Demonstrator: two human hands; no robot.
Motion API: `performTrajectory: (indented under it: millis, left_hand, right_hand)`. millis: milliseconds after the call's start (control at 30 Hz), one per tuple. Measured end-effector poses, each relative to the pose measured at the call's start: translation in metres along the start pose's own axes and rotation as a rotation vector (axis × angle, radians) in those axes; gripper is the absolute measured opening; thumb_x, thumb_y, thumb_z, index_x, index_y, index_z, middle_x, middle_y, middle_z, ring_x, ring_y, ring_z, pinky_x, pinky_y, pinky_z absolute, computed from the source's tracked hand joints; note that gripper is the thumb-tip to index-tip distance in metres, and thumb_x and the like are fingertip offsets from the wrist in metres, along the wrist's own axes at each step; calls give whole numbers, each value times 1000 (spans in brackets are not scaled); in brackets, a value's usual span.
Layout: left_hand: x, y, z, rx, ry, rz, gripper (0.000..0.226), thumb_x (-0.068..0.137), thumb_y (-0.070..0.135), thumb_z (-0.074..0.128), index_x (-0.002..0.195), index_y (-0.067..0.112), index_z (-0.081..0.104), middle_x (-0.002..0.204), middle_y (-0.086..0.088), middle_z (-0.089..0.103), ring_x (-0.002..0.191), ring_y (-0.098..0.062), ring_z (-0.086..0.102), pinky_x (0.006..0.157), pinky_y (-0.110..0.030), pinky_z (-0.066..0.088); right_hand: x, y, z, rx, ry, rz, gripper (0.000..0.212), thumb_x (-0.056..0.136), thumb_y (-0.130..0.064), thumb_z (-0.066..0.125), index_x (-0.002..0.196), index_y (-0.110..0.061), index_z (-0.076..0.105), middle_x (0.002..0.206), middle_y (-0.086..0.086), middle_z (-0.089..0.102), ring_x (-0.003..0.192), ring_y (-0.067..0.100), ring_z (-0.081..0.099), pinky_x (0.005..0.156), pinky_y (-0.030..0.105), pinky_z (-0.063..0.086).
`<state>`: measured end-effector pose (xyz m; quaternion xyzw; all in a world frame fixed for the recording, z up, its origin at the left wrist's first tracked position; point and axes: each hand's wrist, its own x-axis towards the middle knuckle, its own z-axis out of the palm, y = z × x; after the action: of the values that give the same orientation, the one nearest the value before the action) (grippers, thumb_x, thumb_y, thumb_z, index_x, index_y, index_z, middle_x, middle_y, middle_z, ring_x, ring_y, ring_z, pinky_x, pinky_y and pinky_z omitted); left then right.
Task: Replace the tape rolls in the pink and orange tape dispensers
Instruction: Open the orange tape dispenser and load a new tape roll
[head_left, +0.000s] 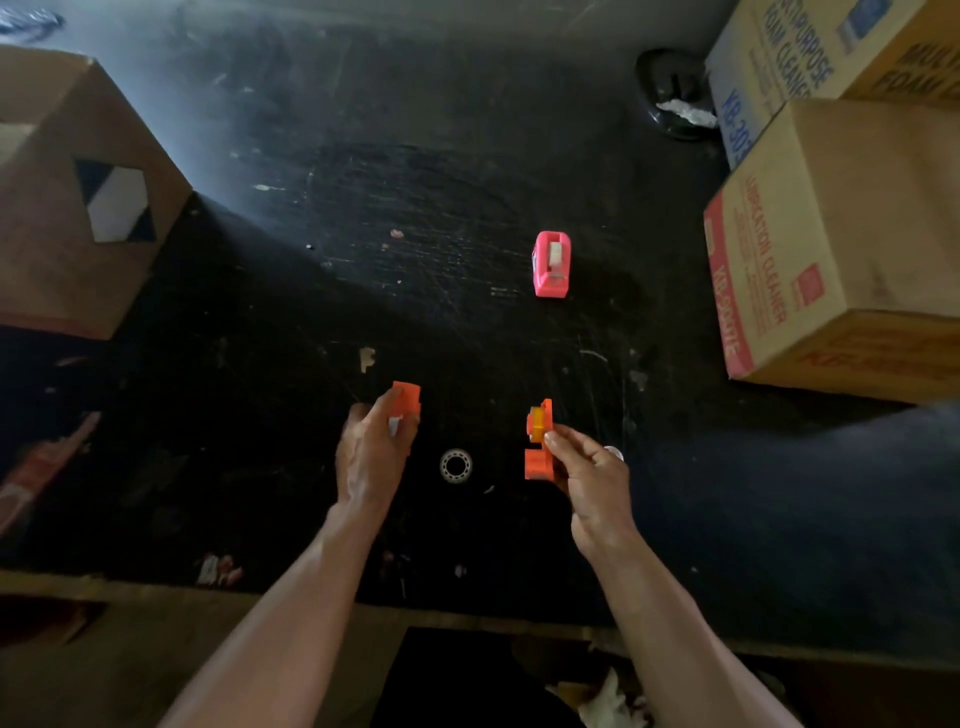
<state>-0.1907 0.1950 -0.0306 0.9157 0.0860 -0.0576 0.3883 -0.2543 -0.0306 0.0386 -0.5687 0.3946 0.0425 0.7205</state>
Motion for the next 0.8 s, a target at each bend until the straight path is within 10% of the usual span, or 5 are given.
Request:
performTrajectory:
  millis: [300, 500, 800]
  left_hand:
    - [-31, 42, 7, -204, -31, 3, 45, 94, 34, 76, 136, 26, 64, 122, 8, 60, 107, -6, 64, 83, -13, 46]
    - [-45, 78, 34, -487, -406, 79, 55, 91, 30, 78, 140, 43, 55, 131, 11, 64, 118, -2, 65, 99, -25, 55]
    - [-46, 90, 42, -540, -432, 100, 36, 95, 19, 74, 127, 34, 67, 116, 9, 77, 112, -4, 72, 100, -34, 58]
  right_hand:
    - [-6, 1, -5, -14, -31, -37, 18, 94, -13, 72, 112, -14, 77, 97, -2, 75, 92, 12, 77, 92, 33, 59]
    - [-11, -1, -17, -19, -64, 21, 9, 93, -18, 74, 102, -22, 75, 97, 1, 78, 97, 20, 77, 96, 47, 60]
    - [-7, -3, -23, 1, -91, 2, 9, 93, -19, 75, 102, -18, 76, 88, 2, 82, 89, 19, 80, 92, 45, 63]
